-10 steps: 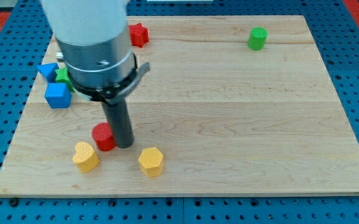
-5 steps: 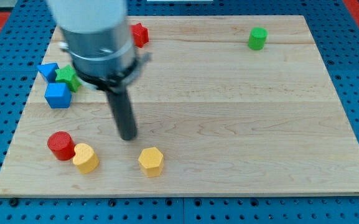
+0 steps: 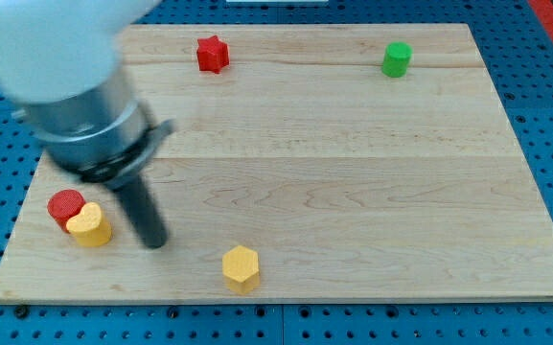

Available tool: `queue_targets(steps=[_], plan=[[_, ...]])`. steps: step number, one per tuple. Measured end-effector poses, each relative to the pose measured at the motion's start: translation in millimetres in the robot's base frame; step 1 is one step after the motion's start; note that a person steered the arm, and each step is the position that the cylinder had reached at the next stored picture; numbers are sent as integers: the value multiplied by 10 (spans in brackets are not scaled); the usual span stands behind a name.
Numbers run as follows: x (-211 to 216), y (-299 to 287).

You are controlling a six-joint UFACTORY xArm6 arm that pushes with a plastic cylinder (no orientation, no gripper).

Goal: Slide both the yellow blocks and red circle to the bottom left side of the board

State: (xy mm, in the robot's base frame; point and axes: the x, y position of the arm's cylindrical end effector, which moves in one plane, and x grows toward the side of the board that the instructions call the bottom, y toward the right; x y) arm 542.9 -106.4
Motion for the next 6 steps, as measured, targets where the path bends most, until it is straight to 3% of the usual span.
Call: queue_targets(steps=[1,2,3,5,6], plan=[[-180,1122],[483,1755],[746,1584],[562,73],[191,-568]])
